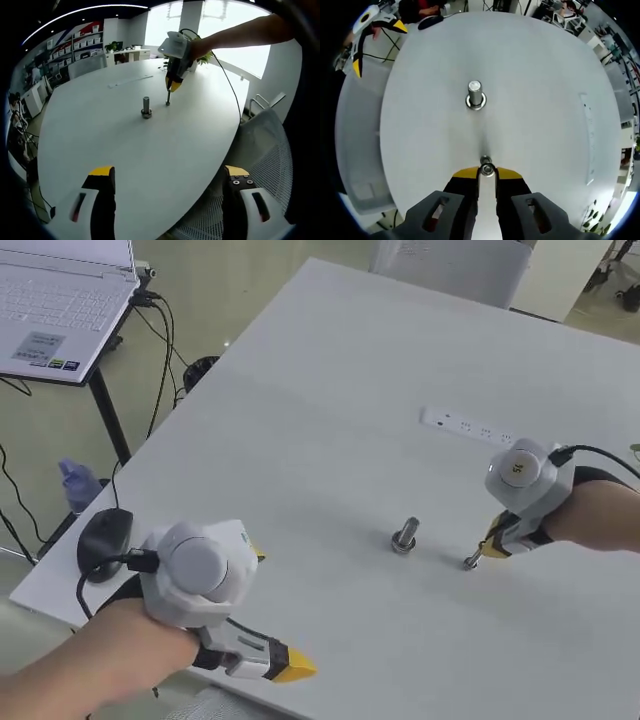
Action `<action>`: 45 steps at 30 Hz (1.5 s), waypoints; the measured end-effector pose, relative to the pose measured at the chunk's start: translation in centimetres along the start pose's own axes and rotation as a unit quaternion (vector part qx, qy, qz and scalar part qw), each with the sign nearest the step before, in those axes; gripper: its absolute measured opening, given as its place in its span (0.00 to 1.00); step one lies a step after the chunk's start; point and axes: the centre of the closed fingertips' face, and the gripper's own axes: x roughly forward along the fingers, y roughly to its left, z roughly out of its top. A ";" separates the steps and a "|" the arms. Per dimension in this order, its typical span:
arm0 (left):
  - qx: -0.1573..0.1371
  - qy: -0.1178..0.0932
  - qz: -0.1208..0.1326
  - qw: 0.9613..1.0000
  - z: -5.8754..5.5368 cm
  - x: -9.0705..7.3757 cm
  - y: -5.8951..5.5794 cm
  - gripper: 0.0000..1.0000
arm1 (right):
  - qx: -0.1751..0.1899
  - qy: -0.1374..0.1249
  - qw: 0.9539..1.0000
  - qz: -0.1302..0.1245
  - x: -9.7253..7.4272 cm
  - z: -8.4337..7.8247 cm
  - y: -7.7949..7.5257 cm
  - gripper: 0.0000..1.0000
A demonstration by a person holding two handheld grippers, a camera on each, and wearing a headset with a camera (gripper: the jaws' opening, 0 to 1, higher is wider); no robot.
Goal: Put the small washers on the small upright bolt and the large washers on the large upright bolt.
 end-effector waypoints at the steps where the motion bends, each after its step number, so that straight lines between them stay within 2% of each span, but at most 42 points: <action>1: 0.000 0.001 -0.001 1.000 -0.1 0.0 0.0 0.88 | 0.001 0.000 1.000 0.001 0.1 0.0 0.1 0.12; 8: -0.003 0.000 0.000 1.000 -0.2 -0.1 0.1 0.86 | -0.004 0.005 1.000 0.003 0.9 -0.3 0.0 0.12; 30: -0.008 0.024 -0.005 1.000 -1.5 -0.3 0.2 0.82 | -0.012 0.011 1.000 0.016 4.1 -0.9 0.0 0.12; 38: -0.010 0.028 -0.006 1.000 -1.7 -0.2 0.4 0.81 | 0.000 0.005 1.000 0.020 4.4 -1.1 -0.1 0.12; 45: -0.010 0.027 -0.013 0.999 -1.6 0.2 0.1 0.81 | 0.007 0.002 1.000 0.021 4.4 -0.9 -0.1 0.13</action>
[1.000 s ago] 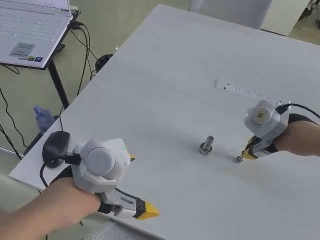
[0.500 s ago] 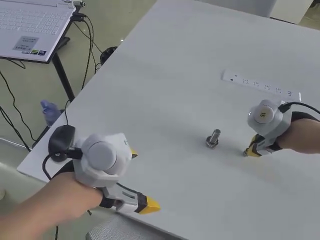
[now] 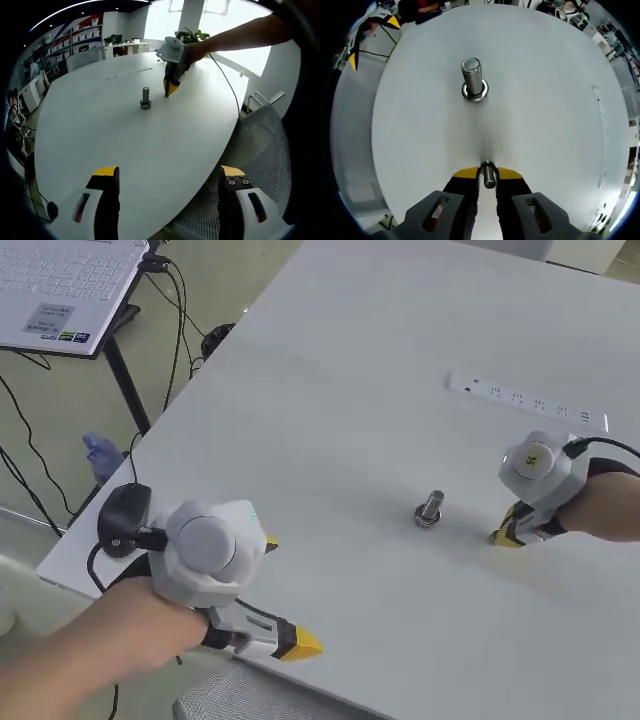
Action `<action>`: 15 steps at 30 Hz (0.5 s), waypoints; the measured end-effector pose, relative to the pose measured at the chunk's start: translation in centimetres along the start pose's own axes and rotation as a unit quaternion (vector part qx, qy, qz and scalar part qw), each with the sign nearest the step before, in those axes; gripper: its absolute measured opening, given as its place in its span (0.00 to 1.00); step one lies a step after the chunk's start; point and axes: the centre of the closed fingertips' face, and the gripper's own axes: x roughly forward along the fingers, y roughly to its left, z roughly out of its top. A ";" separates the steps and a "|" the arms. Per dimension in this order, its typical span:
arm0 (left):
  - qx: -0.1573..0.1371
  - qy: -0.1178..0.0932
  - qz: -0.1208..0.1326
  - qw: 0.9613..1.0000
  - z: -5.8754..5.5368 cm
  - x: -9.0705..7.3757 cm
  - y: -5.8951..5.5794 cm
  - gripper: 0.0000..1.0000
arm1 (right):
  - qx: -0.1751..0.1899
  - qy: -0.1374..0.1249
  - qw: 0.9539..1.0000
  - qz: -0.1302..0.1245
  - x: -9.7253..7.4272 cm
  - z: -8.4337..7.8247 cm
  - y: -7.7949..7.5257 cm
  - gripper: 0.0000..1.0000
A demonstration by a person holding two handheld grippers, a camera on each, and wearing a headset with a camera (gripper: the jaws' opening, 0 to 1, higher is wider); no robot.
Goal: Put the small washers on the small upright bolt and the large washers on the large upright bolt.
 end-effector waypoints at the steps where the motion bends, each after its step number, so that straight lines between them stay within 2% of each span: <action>1: 0.000 0.000 -0.001 1.000 0.0 0.0 -0.1 0.80 | 0.000 0.000 1.000 0.000 0.0 0.0 0.0 0.13; 15: -0.001 0.003 -0.003 1.000 -0.3 -0.1 -0.4 0.79 | -0.008 0.005 1.000 0.002 0.0 0.1 0.2 0.13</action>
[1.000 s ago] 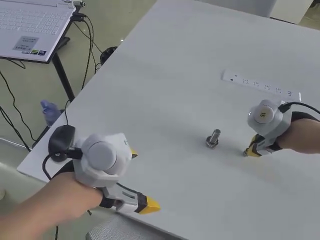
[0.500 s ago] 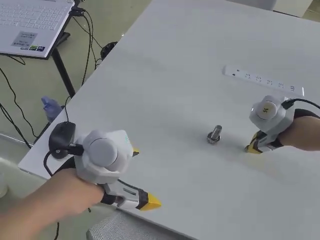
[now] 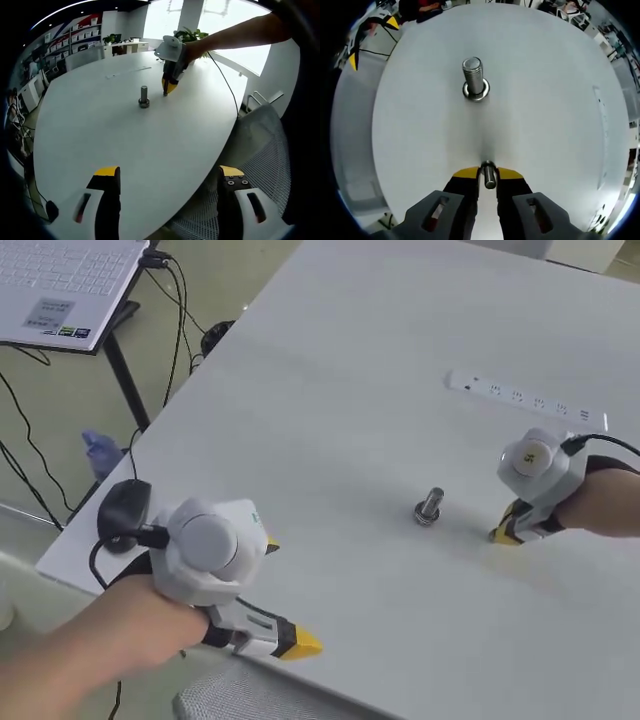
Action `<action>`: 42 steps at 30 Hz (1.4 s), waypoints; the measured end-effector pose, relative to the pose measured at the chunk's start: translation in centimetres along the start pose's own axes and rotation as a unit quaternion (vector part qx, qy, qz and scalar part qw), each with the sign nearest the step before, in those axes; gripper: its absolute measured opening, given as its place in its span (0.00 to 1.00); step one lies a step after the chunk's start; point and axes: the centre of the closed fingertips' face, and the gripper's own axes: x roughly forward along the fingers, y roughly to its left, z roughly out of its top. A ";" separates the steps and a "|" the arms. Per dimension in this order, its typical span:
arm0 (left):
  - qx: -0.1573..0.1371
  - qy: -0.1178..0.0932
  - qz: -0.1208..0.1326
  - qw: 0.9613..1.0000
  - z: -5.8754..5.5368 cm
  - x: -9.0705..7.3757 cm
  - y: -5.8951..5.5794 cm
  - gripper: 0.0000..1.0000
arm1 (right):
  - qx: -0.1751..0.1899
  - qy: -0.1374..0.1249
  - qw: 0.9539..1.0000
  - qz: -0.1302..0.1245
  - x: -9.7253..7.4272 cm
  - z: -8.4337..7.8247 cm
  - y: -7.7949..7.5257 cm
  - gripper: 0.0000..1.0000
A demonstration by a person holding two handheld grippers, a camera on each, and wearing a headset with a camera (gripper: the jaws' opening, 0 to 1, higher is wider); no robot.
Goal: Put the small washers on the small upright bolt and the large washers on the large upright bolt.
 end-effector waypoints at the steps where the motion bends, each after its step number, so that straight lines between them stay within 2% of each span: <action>1: 0.000 0.000 0.000 1.000 0.0 0.0 0.0 0.79 | -0.001 0.000 1.000 -0.002 0.0 0.0 0.0 0.15; 5: -0.001 0.001 0.001 1.000 -0.2 -0.1 -0.1 0.79 | 0.012 -0.008 1.000 0.001 -0.2 0.1 -0.1 0.23; 10: 0.001 0.002 0.002 1.000 -0.4 -0.3 -0.2 0.79 | 0.001 -0.007 1.000 0.003 -0.3 0.0 0.1 0.35; 19: 0.002 -0.001 0.002 1.000 -0.2 -0.6 -0.7 0.78 | -0.007 -0.016 1.000 -0.008 -1.4 0.2 0.2 0.39; 25: 0.000 -0.007 0.008 1.000 -0.1 -1.1 -0.7 0.78 | -0.005 -0.018 1.000 -0.010 -2.5 -0.3 0.5 0.41; 29: 0.005 -0.005 0.009 1.000 -0.1 -1.4 -0.9 0.78 | 0.007 -0.040 0.999 -0.011 -3.6 0.2 0.6 0.41; 37: 0.005 -0.008 0.009 1.000 -0.1 -1.9 -1.4 0.77 | -0.006 -0.063 0.998 -0.028 -5.5 1.0 1.3 0.43; 42: 0.007 -0.008 0.009 1.000 0.0 -2.3 -1.7 0.77 | 0.005 -0.082 0.996 -0.035 -6.6 1.1 1.5 0.42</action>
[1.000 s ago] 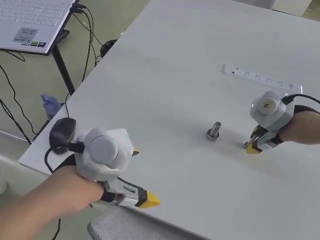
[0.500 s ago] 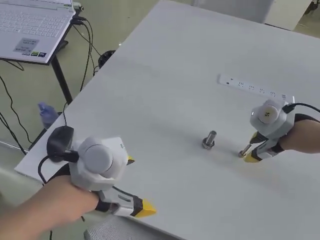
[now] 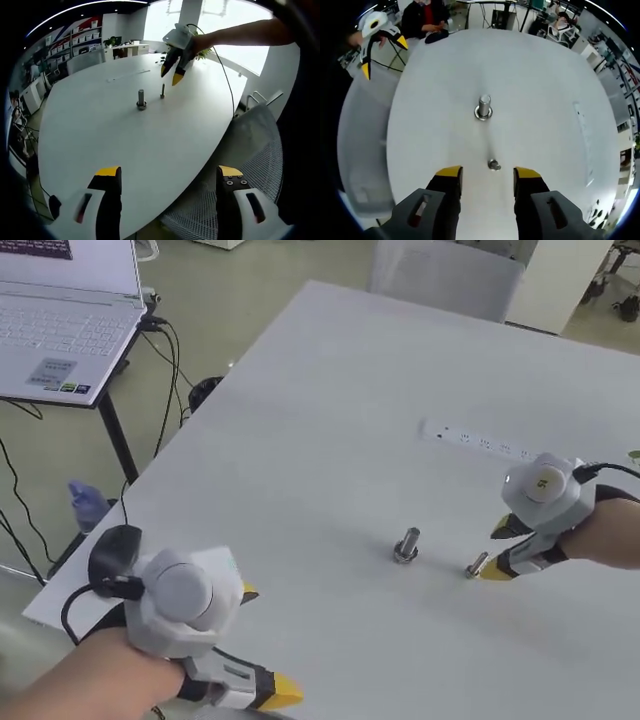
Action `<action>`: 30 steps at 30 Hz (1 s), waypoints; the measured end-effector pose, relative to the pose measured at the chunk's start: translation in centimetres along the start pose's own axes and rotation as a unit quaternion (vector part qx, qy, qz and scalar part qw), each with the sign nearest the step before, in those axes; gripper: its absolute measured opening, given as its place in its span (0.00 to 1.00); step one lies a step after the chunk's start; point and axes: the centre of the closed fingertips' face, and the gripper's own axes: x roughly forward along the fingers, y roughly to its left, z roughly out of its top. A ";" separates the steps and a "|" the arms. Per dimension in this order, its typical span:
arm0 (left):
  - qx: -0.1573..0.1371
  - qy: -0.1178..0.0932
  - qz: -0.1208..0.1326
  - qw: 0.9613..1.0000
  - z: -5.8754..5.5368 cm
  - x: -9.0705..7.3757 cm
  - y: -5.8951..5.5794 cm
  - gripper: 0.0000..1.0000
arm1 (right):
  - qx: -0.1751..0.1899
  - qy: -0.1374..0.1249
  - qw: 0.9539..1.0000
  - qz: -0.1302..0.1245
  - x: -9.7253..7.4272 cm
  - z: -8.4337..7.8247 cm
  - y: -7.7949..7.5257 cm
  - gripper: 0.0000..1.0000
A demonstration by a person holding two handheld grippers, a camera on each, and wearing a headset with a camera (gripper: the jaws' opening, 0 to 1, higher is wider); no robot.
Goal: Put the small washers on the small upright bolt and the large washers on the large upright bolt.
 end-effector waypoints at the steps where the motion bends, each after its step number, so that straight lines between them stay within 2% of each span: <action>1: -0.001 -0.001 0.000 1.000 0.0 -0.1 0.0 0.77 | 0.006 -0.001 1.000 -0.003 -0.2 -0.2 0.1 0.42; 3: -0.001 -0.004 0.002 1.000 0.2 -0.3 0.1 0.77 | 0.012 -0.007 1.000 -0.007 -0.7 -0.4 0.4 0.42; 8: -0.006 -0.013 0.008 1.000 0.5 -0.7 0.3 0.77 | 0.048 -0.055 0.997 -0.031 -2.0 -0.3 0.9 0.42; 9: -0.008 -0.017 0.010 1.000 0.7 -0.8 0.3 0.78 | 0.063 -0.074 0.995 -0.037 -2.3 -0.1 1.1 0.42; 10: -0.011 -0.023 0.015 1.000 0.9 -1.0 0.5 0.79 | 0.071 -0.085 0.993 -0.037 -2.6 0.1 1.3 0.42; 12: -0.005 -0.030 0.027 0.999 1.4 -1.3 0.7 0.79 | 0.078 -0.103 0.990 -0.057 -3.5 0.1 1.2 0.43; 14: -0.001 -0.035 0.032 0.999 1.7 -1.5 0.7 0.79 | 0.097 -0.126 0.985 -0.063 -4.4 0.2 1.5 0.43; 18: 0.003 -0.032 0.032 0.999 1.9 -1.5 0.5 0.79 | 0.114 -0.155 0.978 -0.081 -6.1 0.0 1.9 0.45; 19: 0.005 -0.029 0.032 0.999 1.8 -1.5 0.3 0.79 | 0.126 -0.169 0.974 -0.087 -6.6 0.0 2.1 0.45; 23: 0.001 -0.032 0.029 0.999 1.9 -1.5 0.1 0.79 | 0.155 -0.195 0.964 -0.097 -8.0 -0.8 3.1 0.47; 24: -0.003 -0.034 0.028 0.999 2.0 -1.5 0.1 0.78 | 0.178 -0.209 0.956 -0.104 -8.5 -1.0 3.2 0.48; 26: -0.004 -0.041 0.030 0.999 2.2 -1.7 0.0 0.78 | 0.200 -0.233 0.946 -0.101 -9.3 -1.1 3.9 0.48; 28: -0.005 -0.043 0.029 0.999 2.2 -1.7 -0.1 0.79 | 0.205 -0.236 0.943 -0.110 -9.9 -1.6 4.3 0.48; 30: -0.004 -0.041 0.032 0.999 2.1 -1.8 -0.2 0.79 | 0.223 -0.249 0.935 -0.114 -10.5 -1.9 4.8 0.49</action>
